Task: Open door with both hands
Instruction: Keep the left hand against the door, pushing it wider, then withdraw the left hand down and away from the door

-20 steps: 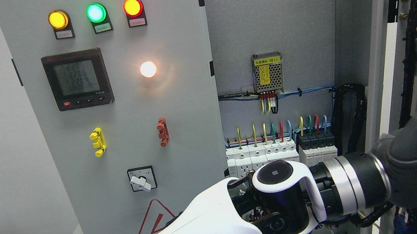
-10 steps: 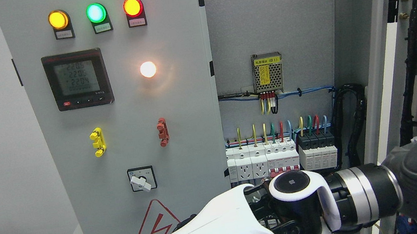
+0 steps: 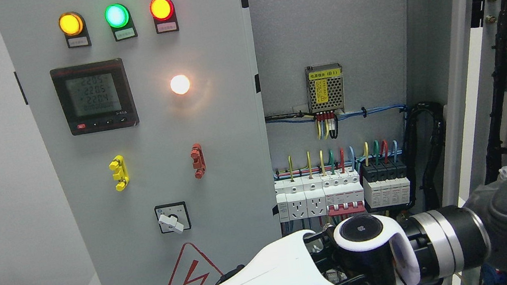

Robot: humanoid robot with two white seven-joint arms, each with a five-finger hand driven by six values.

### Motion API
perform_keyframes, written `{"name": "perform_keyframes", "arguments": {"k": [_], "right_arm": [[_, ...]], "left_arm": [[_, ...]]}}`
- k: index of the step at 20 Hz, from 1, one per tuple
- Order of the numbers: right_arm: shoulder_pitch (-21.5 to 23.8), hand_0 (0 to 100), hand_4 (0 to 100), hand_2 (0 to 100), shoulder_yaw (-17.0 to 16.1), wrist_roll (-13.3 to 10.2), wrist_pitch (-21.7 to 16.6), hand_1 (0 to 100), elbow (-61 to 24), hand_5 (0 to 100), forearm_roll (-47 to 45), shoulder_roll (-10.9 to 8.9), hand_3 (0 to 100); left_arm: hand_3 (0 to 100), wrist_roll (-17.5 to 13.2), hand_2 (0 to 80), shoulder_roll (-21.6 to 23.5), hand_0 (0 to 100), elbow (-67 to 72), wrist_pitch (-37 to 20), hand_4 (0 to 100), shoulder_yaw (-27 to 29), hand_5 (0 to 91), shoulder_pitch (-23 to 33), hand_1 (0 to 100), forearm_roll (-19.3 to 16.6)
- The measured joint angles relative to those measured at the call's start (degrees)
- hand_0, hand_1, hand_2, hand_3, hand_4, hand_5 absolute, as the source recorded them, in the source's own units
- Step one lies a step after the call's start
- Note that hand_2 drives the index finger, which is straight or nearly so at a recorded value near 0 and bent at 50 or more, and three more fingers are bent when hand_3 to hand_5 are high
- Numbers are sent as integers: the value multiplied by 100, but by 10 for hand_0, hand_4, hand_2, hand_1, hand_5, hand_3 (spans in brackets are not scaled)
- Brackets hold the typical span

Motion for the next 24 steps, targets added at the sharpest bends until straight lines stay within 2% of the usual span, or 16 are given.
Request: {"name": "perform_keyframes", "arguments": {"k": [7,13,18,24], "right_arm": [[0,0,0,0,0,-1,0,0,0,0,0,0,0],[0,0,0,0,0,-1,0,0,0,0,0,0,0],[0,0,0,0,0,-5,0,0,-1,0,0,0,0],[0,0,0,0,0,-17,0,0,0,0,0,0,0]], "left_arm": [[0,-17,0,7,0,-7,-1,42,-33,0,-39,0,19],[0,-72,0,197,0,-143,17,42,18,0,-68,0,24],[0,-145,0,623,0,-329,80,42,126,0,51,0,19],[0,-183,0,1478,0,-753,87,43,245,0,550,0,-41]]}}
